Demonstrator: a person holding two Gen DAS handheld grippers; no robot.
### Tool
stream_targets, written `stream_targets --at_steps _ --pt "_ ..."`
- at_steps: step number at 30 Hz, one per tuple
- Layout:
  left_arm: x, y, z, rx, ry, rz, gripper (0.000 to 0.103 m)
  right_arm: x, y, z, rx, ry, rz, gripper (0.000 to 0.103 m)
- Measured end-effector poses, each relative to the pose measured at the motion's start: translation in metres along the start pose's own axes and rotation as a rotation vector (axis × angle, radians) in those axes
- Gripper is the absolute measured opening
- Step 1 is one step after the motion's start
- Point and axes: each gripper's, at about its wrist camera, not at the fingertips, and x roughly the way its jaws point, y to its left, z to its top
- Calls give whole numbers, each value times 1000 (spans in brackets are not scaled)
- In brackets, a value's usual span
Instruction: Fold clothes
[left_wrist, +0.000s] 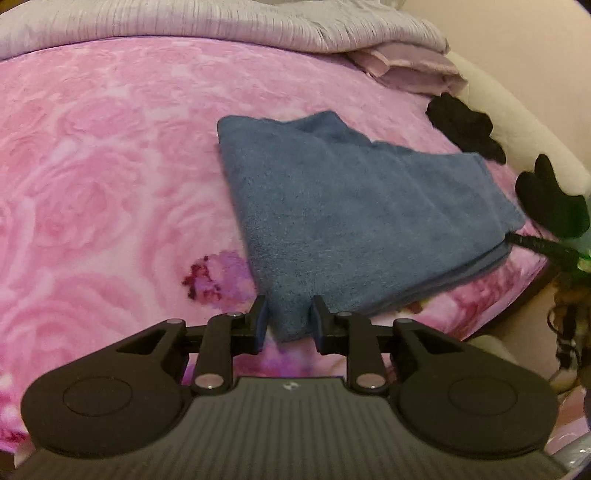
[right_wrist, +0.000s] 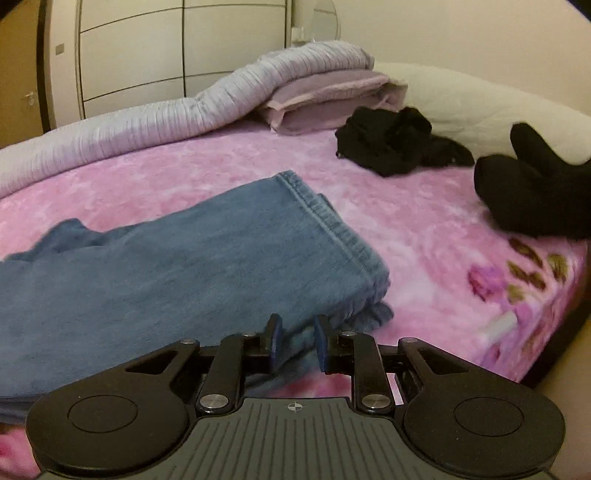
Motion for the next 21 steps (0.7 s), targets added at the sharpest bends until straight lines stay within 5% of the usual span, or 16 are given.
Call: stream_targets --at_steps 10,21 --pt "-30 -8 -13 -14 10 147 18 -57 60 -40 -47 69 170 24" --pt "-48 2 -28 -41 -11 247 19 -89 99 -59 -146 49 224 25"
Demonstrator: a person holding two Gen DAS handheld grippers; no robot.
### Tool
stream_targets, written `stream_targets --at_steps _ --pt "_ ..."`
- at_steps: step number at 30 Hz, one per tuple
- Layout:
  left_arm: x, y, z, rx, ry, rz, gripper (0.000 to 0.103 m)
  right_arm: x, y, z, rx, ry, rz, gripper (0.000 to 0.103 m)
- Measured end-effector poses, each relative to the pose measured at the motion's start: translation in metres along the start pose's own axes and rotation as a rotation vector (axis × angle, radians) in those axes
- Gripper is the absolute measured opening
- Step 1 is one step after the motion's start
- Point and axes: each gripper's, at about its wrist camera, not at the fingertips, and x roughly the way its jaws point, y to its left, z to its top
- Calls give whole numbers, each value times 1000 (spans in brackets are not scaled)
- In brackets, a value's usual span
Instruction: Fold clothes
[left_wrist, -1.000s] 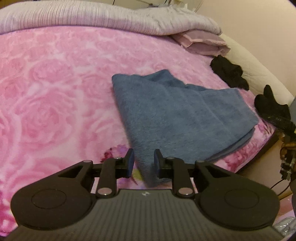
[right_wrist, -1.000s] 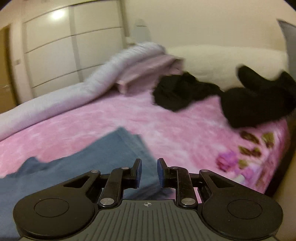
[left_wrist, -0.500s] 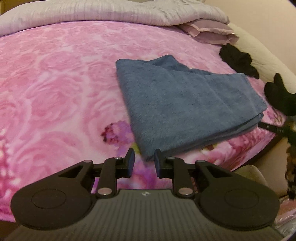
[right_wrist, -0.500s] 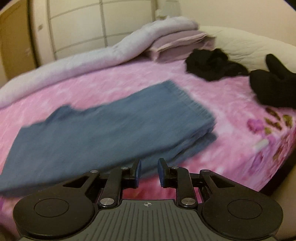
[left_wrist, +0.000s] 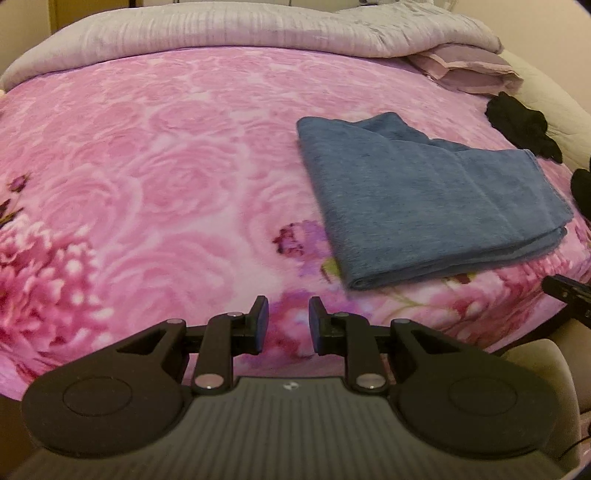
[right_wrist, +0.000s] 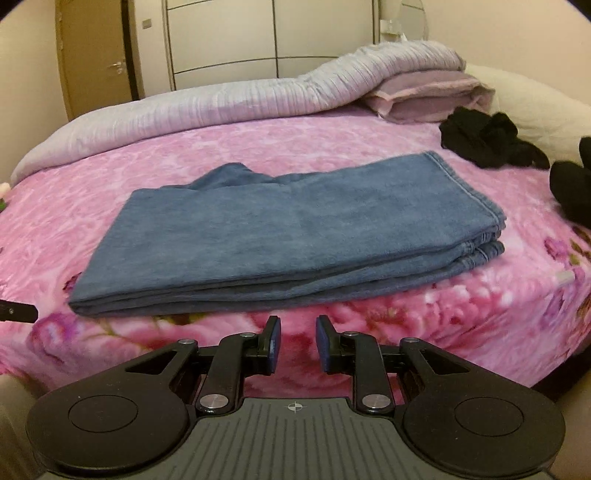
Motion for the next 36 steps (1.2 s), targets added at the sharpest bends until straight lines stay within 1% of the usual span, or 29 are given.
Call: stream_targets --at_steps 5,10,13,17,19,21,26,31,36 --pt "-6 5 -2 -13 -18 3 19 -10 8 1 -35 -29 -14 25" --pt "-9 9 -3 -16 -30 -17 19 -11 14 1 -74 -38 -30 28" --pt "-10 13 -4 -22 -39 -39 19 -9 17 3 -102 -48 -38 33" --pt "-11 19 -4 -32 -47 -70 19 -5 26 4 -169 -74 -36 44" --pt "-12 21 -4 -34 -50 -89 19 -3 34 4 -223 -92 -26 48" --pt "-12 24 -2 -39 -51 -107 19 0 48 1 -317 -108 -13 52" --pt "-9 30 0 -49 -48 -130 19 14 93 -12 -588 -145 61 55" --pt "-2 36 -1 -62 -42 -149 19 33 131 -23 -760 -161 139 58" --pt "9 45 -4 -86 -22 -156 19 58 153 -33 -872 -138 149 60"
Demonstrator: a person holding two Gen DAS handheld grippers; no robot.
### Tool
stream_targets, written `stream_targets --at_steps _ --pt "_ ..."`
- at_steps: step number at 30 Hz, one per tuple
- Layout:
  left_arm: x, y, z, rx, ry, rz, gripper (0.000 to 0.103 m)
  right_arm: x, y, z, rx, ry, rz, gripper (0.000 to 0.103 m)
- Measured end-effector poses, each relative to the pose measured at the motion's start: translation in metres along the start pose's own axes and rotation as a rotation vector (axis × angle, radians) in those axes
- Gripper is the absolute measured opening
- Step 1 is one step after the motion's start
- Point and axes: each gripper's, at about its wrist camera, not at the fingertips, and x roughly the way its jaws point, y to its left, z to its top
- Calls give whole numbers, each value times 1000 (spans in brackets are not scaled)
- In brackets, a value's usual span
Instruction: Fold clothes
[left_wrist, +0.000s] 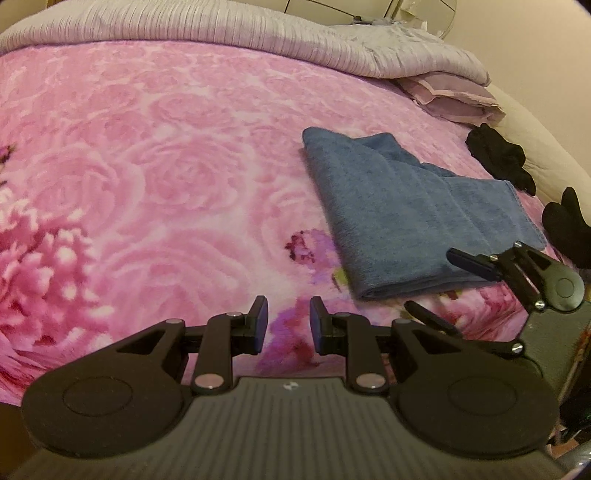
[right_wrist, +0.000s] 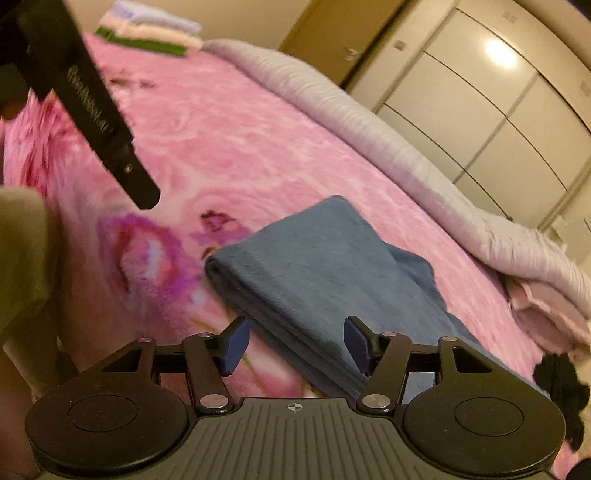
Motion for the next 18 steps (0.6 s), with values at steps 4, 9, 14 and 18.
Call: stream_targets --at_steps 4,9,14,18 --pt "5 7 1 -13 6 1 19 18 18 4 -113 9 -6 61" --pt "8 15 2 -40 5 -22 19 35 42 5 -290 -6 -69 61" --pt "9 16 2 -49 3 -25 19 53 51 5 -376 -34 -123 61" --pt "9 16 4 -50 -4 -25 19 64 55 4 -403 -59 -151 57"
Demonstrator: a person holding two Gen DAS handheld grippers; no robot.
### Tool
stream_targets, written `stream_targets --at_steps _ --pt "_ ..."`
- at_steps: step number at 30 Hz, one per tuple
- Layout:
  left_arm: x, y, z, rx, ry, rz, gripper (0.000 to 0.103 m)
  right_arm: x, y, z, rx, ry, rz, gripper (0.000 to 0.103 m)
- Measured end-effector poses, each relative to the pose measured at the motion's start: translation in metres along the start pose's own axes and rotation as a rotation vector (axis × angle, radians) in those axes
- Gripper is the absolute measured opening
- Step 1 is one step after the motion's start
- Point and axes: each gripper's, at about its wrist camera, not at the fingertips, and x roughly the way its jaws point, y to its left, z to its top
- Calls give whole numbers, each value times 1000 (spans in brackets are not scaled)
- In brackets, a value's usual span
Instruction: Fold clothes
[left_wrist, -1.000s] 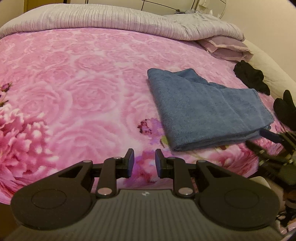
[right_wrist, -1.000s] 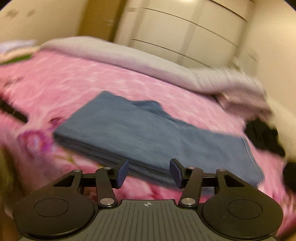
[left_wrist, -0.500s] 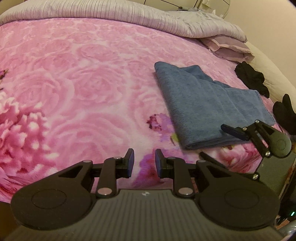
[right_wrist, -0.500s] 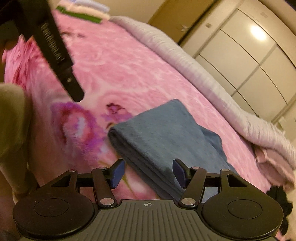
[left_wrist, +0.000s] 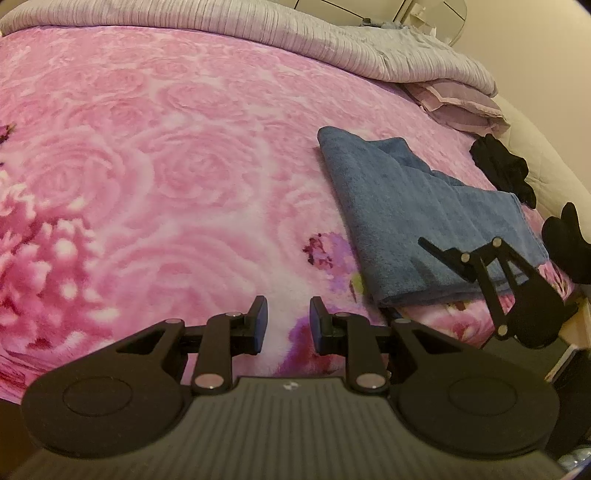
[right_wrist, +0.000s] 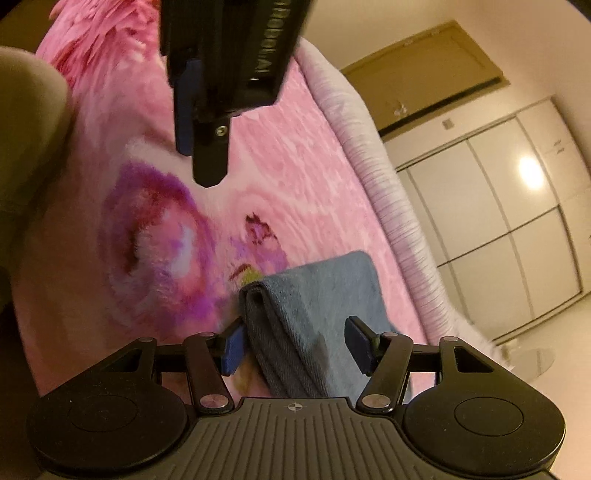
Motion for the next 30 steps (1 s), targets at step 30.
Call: stream_targets --at_steps 30 --pt "110 -181 67 353 73 -255 19 -56 -235 -369 2228 -57 -100 21"
